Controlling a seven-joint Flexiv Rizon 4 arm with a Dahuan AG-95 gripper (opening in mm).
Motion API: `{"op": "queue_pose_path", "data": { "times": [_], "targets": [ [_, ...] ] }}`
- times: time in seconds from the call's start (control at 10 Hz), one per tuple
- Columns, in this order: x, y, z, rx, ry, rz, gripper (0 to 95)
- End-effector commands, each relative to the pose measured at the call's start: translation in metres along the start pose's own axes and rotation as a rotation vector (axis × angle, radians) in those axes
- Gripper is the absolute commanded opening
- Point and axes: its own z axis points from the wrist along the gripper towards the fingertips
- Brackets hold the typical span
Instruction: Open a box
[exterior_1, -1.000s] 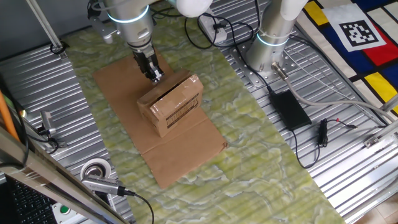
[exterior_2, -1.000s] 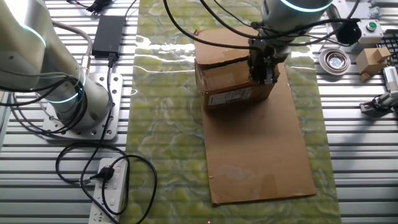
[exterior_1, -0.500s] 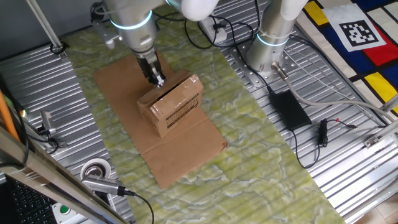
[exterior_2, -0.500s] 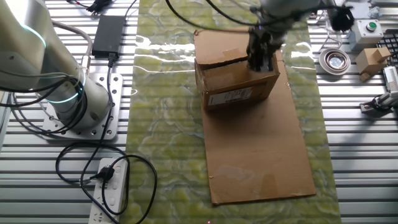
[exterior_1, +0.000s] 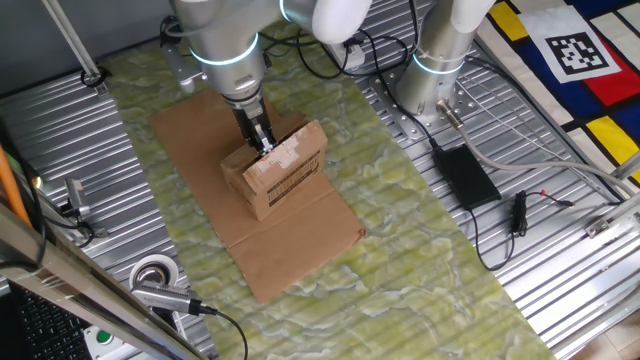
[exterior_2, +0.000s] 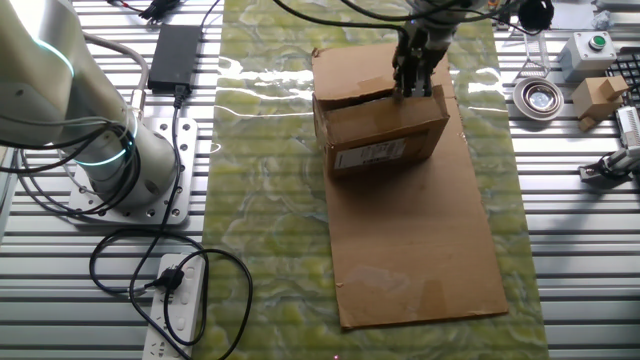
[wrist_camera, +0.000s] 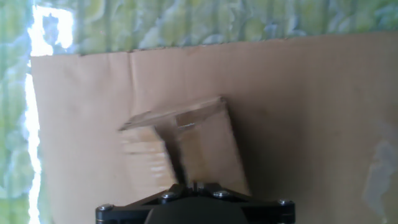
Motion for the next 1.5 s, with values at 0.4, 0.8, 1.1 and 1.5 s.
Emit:
{"op": "queue_pose_path", "data": {
  "times": [0.4,0.8,1.1,1.5],
  "targets": [
    [0.0007,0.0,0.0001,-0.127,-0.007,0.138,0.0],
    [0.001,-0.0001,-0.0004,-0.162,-0.004,0.12,0.0],
    [0.0016,-0.0001,-0.0009,-0.161,-0.006,0.093,0.0],
    [0.0025,0.0001,-0.0026,-0.156,-0.003,0.073,0.0]
  ]
}}
